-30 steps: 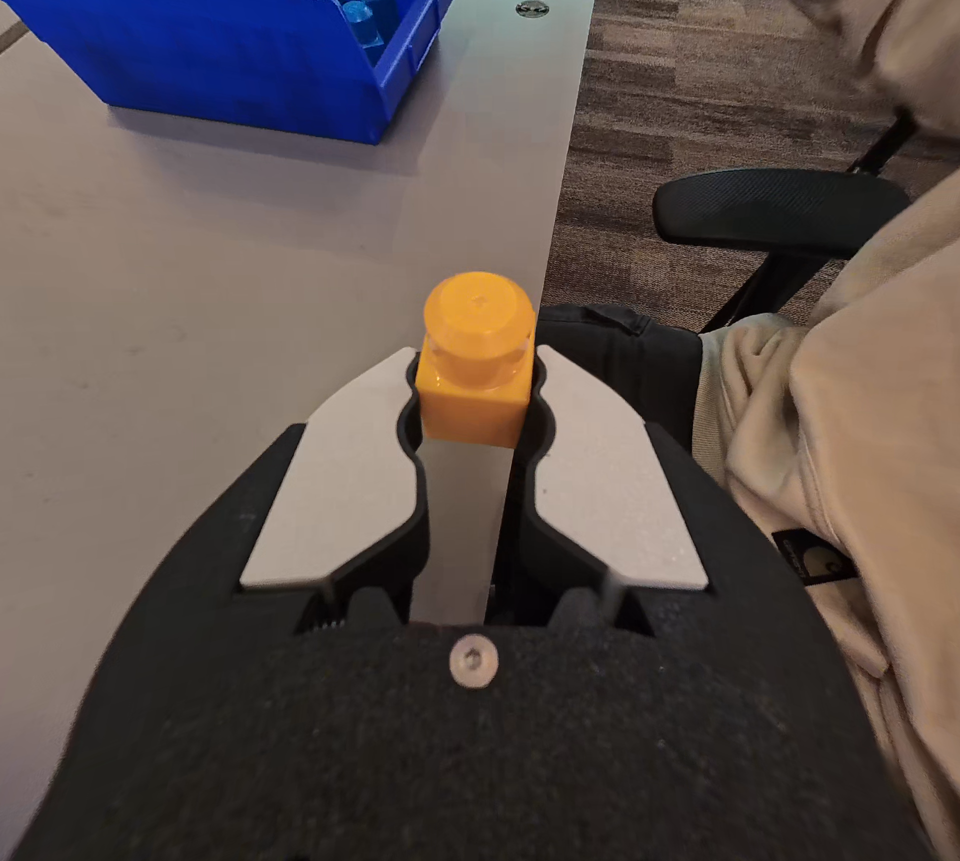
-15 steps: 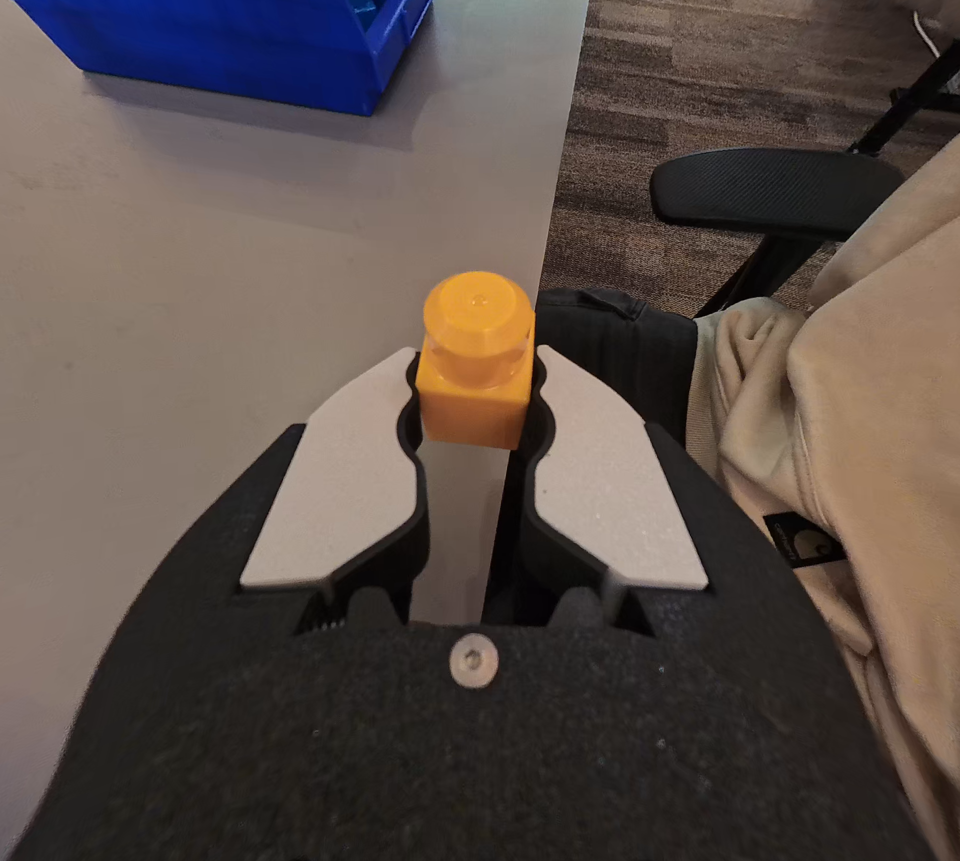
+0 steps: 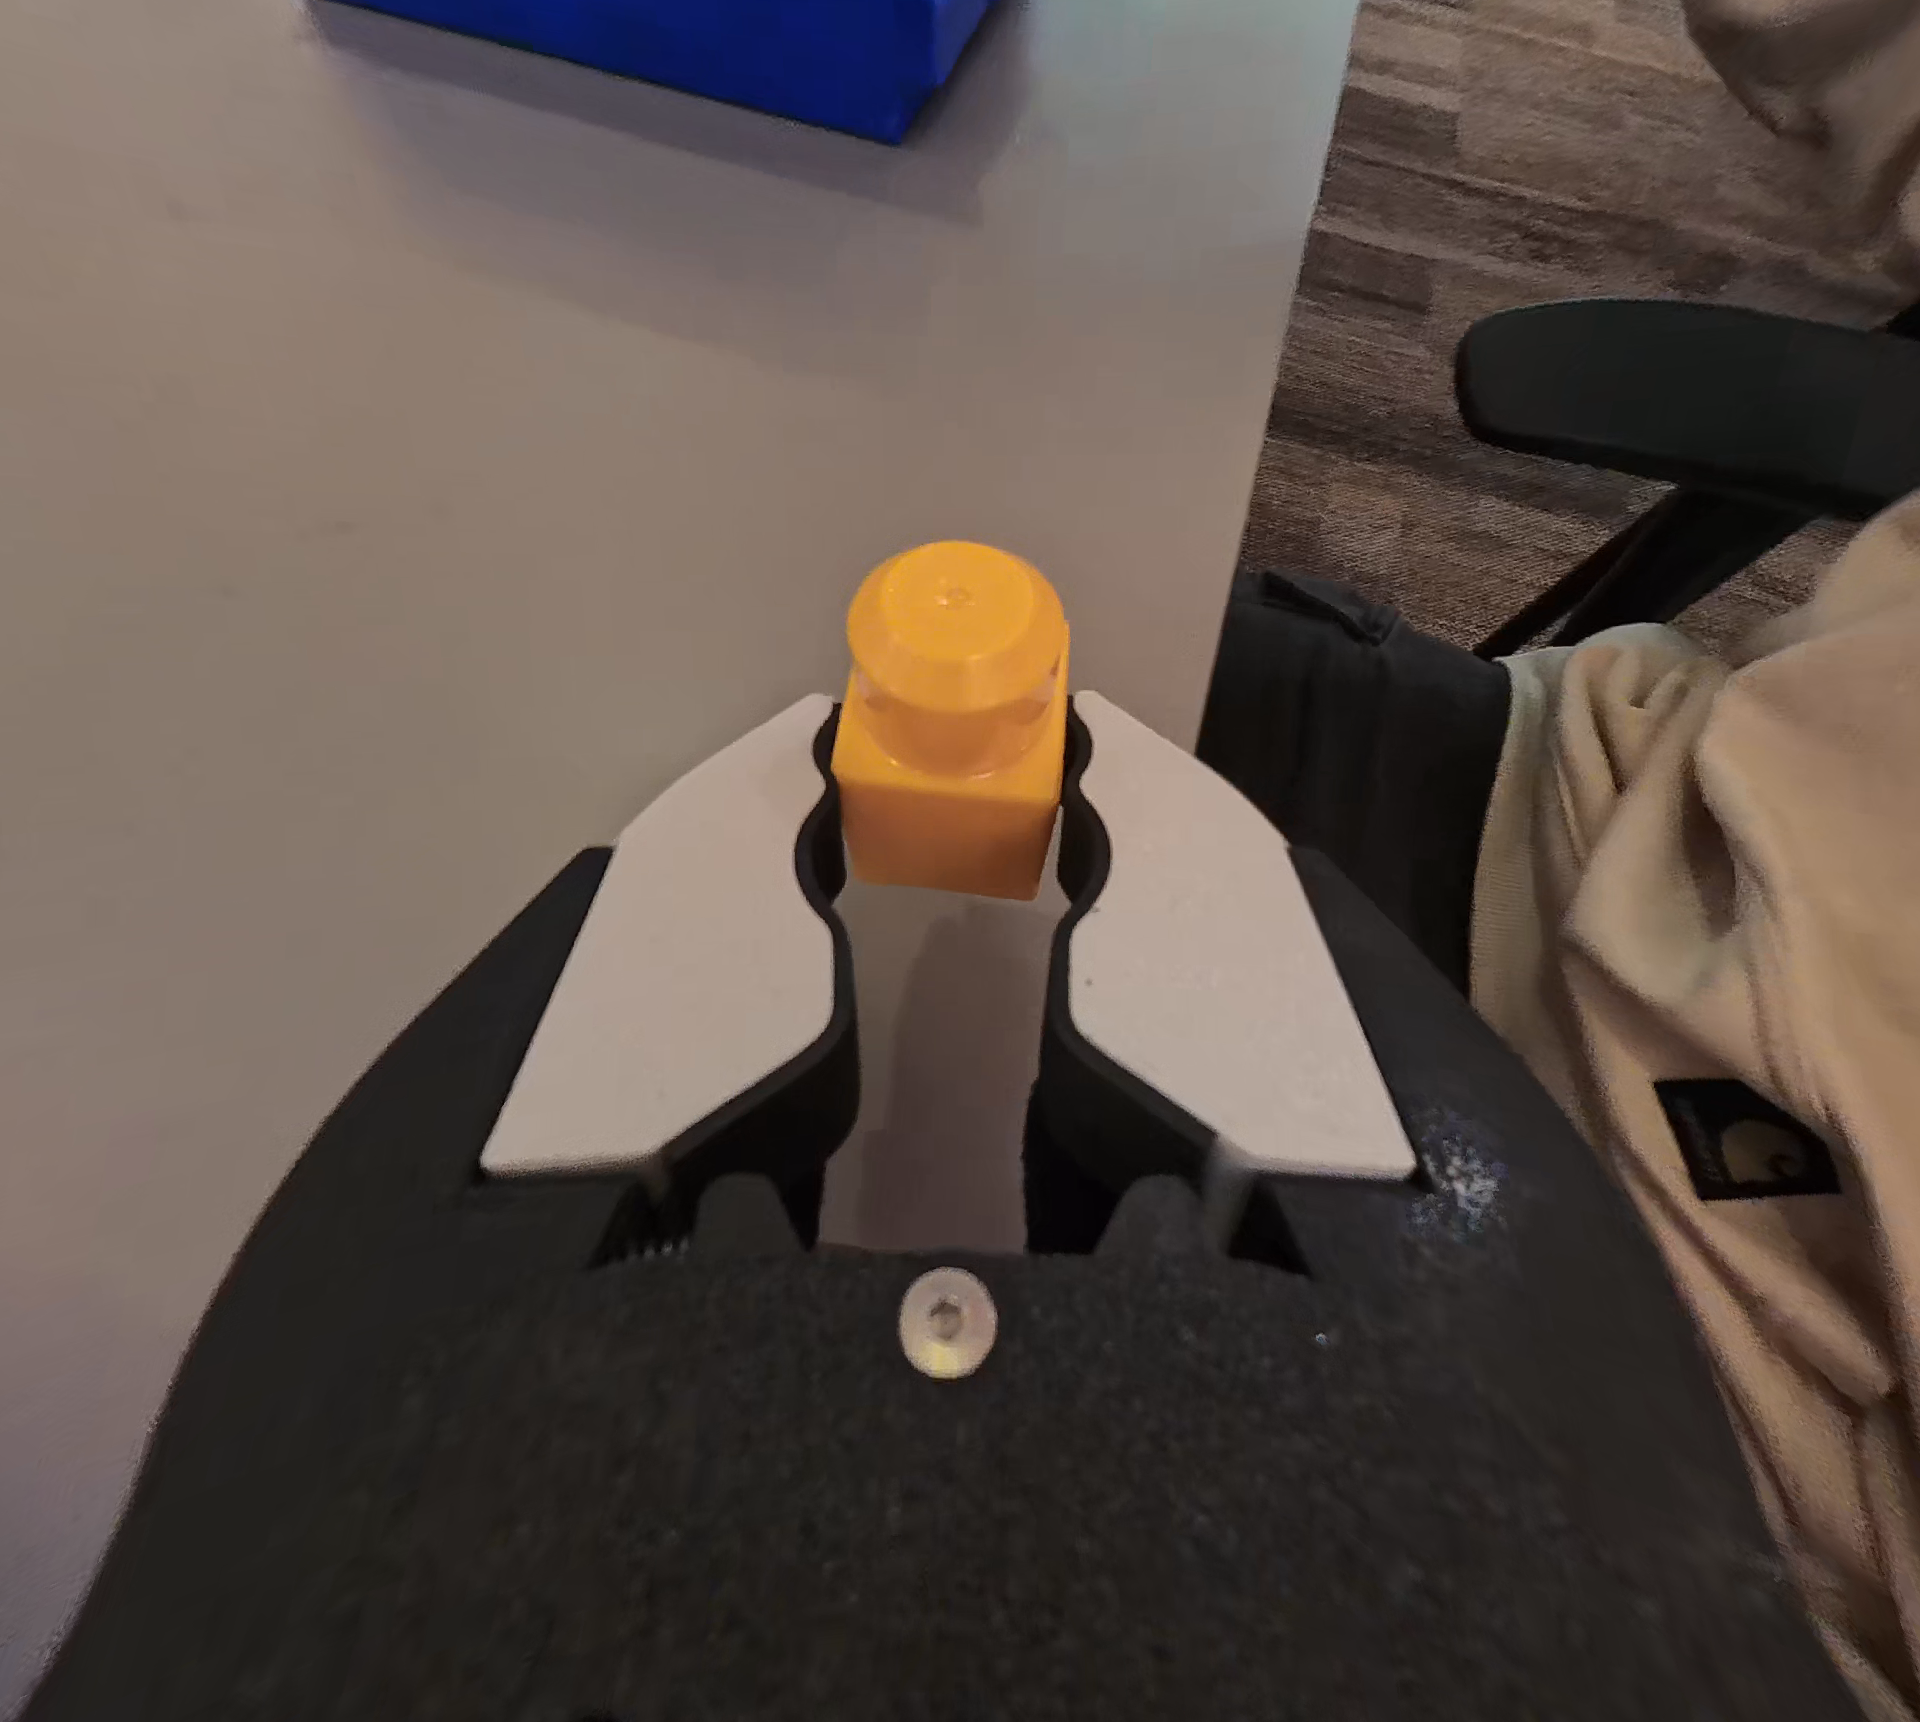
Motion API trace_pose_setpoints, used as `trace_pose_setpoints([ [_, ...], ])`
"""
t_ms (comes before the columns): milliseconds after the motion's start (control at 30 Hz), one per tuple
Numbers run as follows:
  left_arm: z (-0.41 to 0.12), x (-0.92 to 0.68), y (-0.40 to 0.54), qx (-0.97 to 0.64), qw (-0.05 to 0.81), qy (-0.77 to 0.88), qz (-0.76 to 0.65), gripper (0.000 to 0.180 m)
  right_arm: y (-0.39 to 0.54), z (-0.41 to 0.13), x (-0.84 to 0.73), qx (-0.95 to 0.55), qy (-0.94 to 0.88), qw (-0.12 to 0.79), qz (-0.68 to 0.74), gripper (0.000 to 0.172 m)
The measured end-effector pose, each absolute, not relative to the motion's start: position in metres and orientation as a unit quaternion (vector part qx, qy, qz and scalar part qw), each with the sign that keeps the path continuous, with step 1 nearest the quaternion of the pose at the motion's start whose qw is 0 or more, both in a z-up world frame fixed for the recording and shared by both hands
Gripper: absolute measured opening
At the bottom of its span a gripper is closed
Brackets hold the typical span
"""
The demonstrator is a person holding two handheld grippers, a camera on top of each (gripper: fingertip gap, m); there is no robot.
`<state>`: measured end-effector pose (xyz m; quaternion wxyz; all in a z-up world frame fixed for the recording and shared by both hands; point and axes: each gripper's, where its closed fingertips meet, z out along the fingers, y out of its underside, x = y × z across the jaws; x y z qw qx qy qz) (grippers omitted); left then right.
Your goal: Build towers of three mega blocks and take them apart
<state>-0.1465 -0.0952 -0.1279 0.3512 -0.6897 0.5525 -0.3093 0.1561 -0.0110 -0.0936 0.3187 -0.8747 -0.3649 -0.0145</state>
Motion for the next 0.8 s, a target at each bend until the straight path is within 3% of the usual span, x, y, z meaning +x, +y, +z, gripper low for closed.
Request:
trace_pose_setpoints([
  [33,-0.13,-0.147,-0.091,-0.693,0.352,0.548,-0.307,0.038,-0.022,-0.088,0.124,-0.855,-0.367,0.365,0.035,0.051],
  [133,-0.136,-0.146,-0.079,-0.707,0.36,0.531,-0.298,0.038,-0.064,-0.088,0.033,-0.801,-0.362,0.435,0.197,0.047],
  [267,-0.142,-0.133,-0.055,-0.718,0.39,0.508,-0.273,0.038,-0.094,-0.106,-0.037,-0.769,-0.342,0.446,0.304,0.046],
  [433,-0.148,-0.114,0.013,-0.753,0.42,0.457,-0.216,0.038,-0.108,-0.122,-0.05,-0.766,-0.346,0.434,0.323,0.04],
  [800,-0.181,-0.095,0.092,-0.814,0.365,0.407,-0.195,0.038,-0.117,-0.118,-0.033,-0.758,-0.307,0.431,0.381,0.035],
])
